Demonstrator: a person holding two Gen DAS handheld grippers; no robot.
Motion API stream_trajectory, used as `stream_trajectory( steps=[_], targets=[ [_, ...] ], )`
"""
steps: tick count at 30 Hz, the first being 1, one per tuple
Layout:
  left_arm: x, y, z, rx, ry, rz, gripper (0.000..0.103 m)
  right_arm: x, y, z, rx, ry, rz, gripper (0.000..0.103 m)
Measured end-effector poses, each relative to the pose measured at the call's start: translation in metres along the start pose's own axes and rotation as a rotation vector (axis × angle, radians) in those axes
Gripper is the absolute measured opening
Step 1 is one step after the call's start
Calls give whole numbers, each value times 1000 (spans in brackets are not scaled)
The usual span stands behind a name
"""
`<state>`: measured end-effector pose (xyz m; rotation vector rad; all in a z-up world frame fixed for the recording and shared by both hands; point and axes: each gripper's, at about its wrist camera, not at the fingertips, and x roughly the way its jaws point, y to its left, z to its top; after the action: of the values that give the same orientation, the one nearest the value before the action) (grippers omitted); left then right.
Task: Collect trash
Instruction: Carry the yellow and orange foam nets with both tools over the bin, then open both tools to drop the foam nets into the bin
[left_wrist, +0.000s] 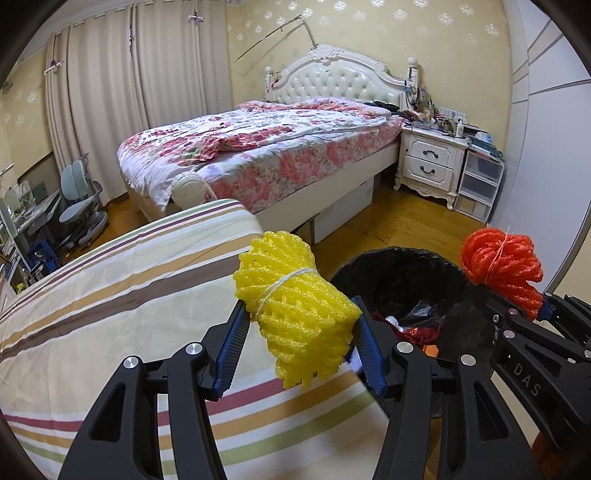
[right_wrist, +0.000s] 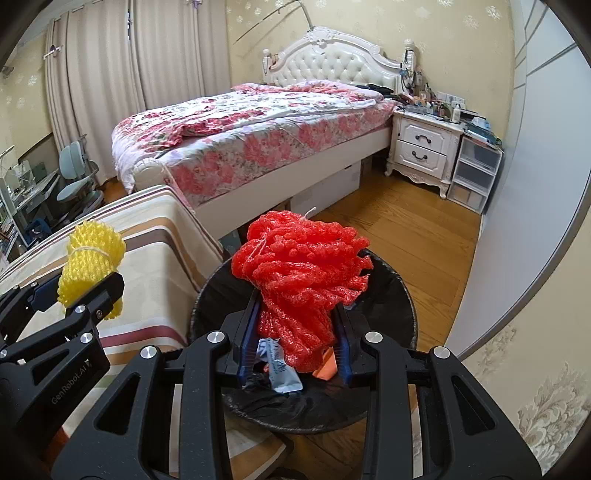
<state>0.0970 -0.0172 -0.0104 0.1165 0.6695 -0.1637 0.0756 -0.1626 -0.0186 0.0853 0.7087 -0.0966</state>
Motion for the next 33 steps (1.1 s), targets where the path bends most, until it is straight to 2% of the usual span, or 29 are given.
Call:
stream_trajectory(
  steps=[17, 23, 24, 26, 29, 33],
  targets=[
    [43, -37, 14, 48, 41, -10, 55, 45, -33, 2, 66, 53, -40, 34],
    [50, -40, 16, 52, 51, -9, 59, 53, -39, 2, 79, 62, -44, 35],
    [50, -39, 15, 50, 53, -6, 62, 54, -39, 2, 79, 61, -44, 36],
    [53, -38, 16, 46, 60, -4, 67, 56, -39, 2, 81, 59, -52, 48],
    [54, -38, 14, 47, 62, 2, 72, 57, -41, 1, 84, 57, -58, 56],
    [54, -38, 14, 44, 66, 9, 74, 56, -42, 0, 85, 57, -69, 60]
  ],
)
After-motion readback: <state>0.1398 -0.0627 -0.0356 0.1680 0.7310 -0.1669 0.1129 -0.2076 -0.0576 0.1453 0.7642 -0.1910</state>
